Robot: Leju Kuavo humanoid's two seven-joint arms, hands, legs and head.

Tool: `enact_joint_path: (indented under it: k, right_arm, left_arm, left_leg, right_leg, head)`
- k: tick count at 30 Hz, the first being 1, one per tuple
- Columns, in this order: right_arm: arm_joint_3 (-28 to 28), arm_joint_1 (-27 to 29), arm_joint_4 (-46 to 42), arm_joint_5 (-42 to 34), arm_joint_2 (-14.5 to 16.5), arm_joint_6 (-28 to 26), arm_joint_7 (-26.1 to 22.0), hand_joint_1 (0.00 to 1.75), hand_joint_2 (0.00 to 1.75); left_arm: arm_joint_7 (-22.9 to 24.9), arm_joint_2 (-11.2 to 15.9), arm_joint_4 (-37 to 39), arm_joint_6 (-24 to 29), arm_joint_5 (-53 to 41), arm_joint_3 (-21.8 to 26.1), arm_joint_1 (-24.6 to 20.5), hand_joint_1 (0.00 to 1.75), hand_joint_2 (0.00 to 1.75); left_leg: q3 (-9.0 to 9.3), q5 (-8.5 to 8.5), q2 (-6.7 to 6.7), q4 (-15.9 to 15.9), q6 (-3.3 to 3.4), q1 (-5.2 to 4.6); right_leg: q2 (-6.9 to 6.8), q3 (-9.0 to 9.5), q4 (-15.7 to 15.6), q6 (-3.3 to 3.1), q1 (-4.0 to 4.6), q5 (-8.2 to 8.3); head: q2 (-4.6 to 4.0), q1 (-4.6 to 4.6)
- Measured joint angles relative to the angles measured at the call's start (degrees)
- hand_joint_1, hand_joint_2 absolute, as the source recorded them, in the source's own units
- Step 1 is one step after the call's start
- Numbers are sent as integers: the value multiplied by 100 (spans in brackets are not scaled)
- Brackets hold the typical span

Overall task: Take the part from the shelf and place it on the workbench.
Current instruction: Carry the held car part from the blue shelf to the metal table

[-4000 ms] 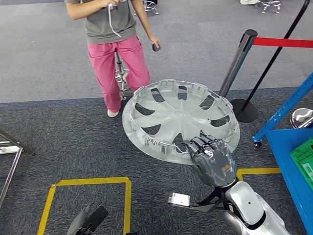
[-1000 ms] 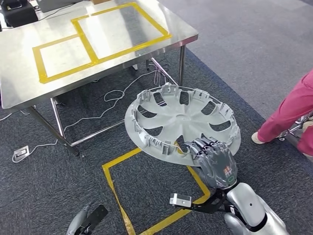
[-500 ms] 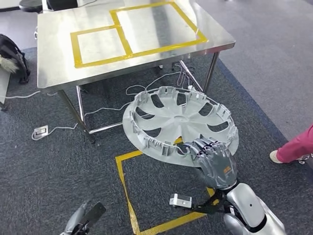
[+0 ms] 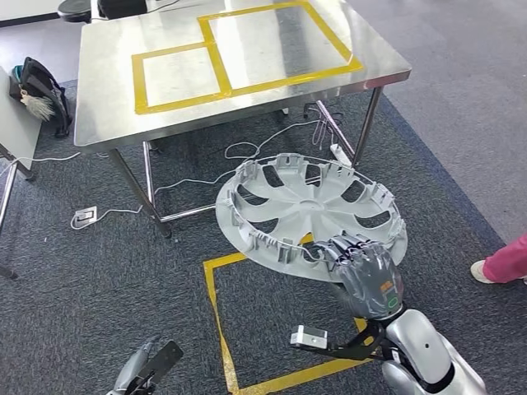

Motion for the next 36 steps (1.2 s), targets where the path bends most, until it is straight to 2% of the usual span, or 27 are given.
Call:
enact_joint_path:
  k: [3, 8, 14, 17, 23, 27, 29, 31, 32, 33, 34, 36]
  right_arm:
    - [-1, 3, 0, -4, 1, 18, -8, 175, 175]
    - [-1, 5, 0, -12, 1, 48, -9, 175, 175]
    - [22, -47, 1, -57, 2, 120, -65, 175, 175]
    - [62, -116, 6, -82, 14, 193, -99, 175, 175]
    - [144, -185, 15, -90, 52, 235, -109, 175, 175]
    - [156, -219, 19, -95, 67, 247, -108, 175, 175]
    - [167, -247, 22, -98, 68, 274, -105, 175, 175]
    - [192, -264, 29, -99, 72, 298, -96, 175, 175]
    - [203, -265, 36, -98, 74, 306, -90, 175, 175]
    - [213, -264, 44, -97, 75, 317, -85, 175, 175]
    - [221, -264, 51, -97, 75, 333, -79, 175, 175]
    - [234, -266, 61, -97, 75, 371, -71, 175, 175]
  left_arm:
    - [-3, 1, 0, -1, 16, 0, 0, 0, 0]
    - [-34, -2, 0, -3, 69, 0, 18, 0, 0]
    - [-411, 45, 0, -357, 304, 1, 22, 0, 0]
    - [-597, 109, 2, -480, 407, 2, 21, 0, 0]
    - [-658, 193, 10, -521, 443, 2, 22, 0, 0]
    - [-673, 214, 13, -524, 447, 2, 19, 0, 0]
    - [-678, 213, 17, -527, 454, 2, 24, 0, 0]
    - [-686, 217, 26, -529, 468, 4, 32, 0, 0]
    - [-690, 219, 30, -530, 473, 5, 37, 0, 0]
    - [-693, 217, 34, -530, 476, 7, 42, 0, 0]
    - [-695, 213, 38, -526, 477, 7, 47, 0, 0]
    - [-697, 201, 44, -501, 479, 8, 49, 0, 0]
  left_leg:
    - [10, 18, 5, -38, -22, 4]
    - [10, 37, 5, -70, -211, 21]
    - [-1, 39, 5, -69, -224, 13]
    - [-12, 27, 4, -53, -199, -3]
    - [-37, -12, 4, -10, -114, -45]
    - [35, -111, -3, -107, 15, -34]
    - [134, -164, -7, -123, 61, -12]
    - [206, -216, -4, -117, 72, -10]
    - [246, -229, 1, -112, 60, -6]
    - [294, -242, 5, -103, 42, 4]
    - [350, -260, 4, -94, 15, 21]
    - [468, -351, -13, -67, -64, 71]
  right_leg:
    - [3, -7, 1, -42, 11, -2]
    - [-7, -18, 4, -75, 23, 0]
    - [-8, -15, -4, -78, 12, 13]
    - [-8, -13, -24, -56, -5, 25]
    - [-10, -7, -42, 13, -44, 18]
    - [-15, -24, 68, 114, -52, 52]
    - [-21, -215, 426, 134, -47, -140]
    - [-22, -582, 1112, 138, -44, -433]
    - [-24, -759, 1401, 139, -46, -522]
    - [-25, -861, 1530, 143, -49, -516]
    - [-26, -860, 1448, 156, -54, -405]
    - [-28, -619, 768, 221, -85, 44]
  head:
    - [0, -1]
    - [0, 3]
    - [0, 5]
    - [0, 4]
    - [0, 2]
    - [0, 12]
    - [0, 38]
    - [0, 58]
    - [0, 58]
    - [0, 60]
    - [0, 60]
    - [0, 62]
